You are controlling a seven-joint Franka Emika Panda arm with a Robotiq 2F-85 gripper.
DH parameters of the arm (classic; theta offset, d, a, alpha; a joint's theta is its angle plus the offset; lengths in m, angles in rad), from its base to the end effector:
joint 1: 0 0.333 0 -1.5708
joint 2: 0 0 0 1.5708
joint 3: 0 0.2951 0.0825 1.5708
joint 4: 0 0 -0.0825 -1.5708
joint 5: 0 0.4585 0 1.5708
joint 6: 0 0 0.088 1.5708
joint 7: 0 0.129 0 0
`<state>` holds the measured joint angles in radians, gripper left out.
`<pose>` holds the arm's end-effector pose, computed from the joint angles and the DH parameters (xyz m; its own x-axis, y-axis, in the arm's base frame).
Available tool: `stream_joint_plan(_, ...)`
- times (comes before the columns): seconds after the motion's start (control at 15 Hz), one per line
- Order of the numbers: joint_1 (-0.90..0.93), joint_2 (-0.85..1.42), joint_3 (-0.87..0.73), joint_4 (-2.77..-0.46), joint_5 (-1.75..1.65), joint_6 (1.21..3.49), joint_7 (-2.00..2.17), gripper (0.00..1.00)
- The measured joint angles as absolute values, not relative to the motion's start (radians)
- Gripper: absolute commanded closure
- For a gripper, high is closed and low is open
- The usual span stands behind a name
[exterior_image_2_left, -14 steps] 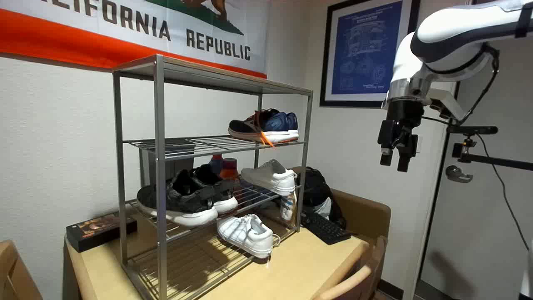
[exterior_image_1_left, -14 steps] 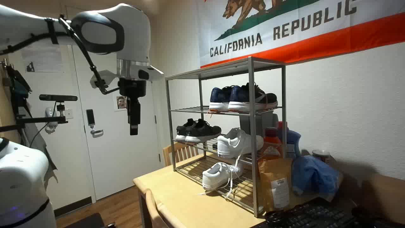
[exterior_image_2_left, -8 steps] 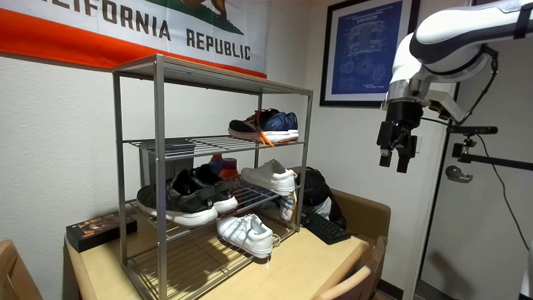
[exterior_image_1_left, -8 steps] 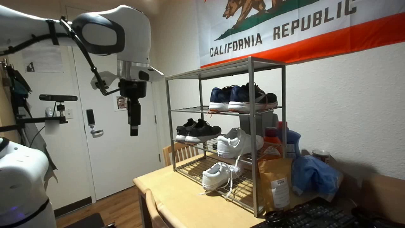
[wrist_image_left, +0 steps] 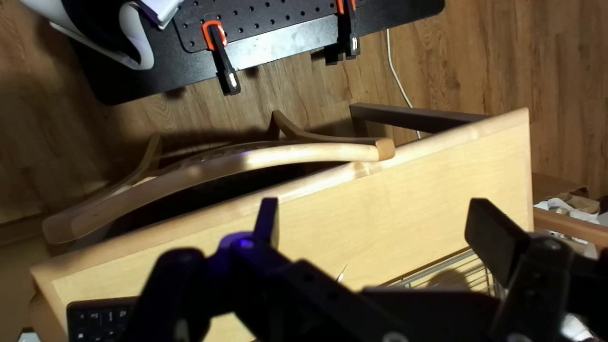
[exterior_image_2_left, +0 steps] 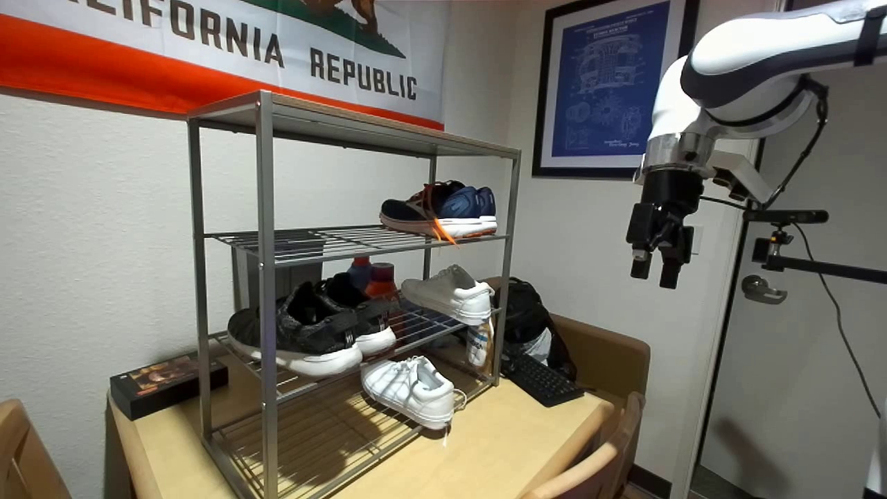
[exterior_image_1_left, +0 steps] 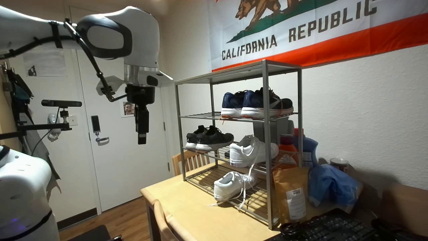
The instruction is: Pick up the white tennis shoe from the third shelf and place it on the second shelf
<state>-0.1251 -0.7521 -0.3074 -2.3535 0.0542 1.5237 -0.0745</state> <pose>0.3657 -0.1702 0.5258 0.9641 -0.2536 -0.0791 -0.2655 -0.9267 -0.2660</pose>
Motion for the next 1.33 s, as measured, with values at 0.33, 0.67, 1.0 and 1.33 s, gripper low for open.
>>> stream_joint_plan(0.33,-0.187,-0.737,-0.308,-2.357,0.167,1.635,0.053,0.00)
stream_joint_plan(0.67,-0.262,-0.705,-0.300,-2.412,0.197,1.820,0.156,0.00)
stream_joint_plan(1.0,-0.252,-0.686,-0.304,-2.418,0.196,1.756,0.068,0.00)
stream_joint_plan(1.33,-0.258,-0.685,-0.281,-2.487,0.362,1.884,0.208,0.00)
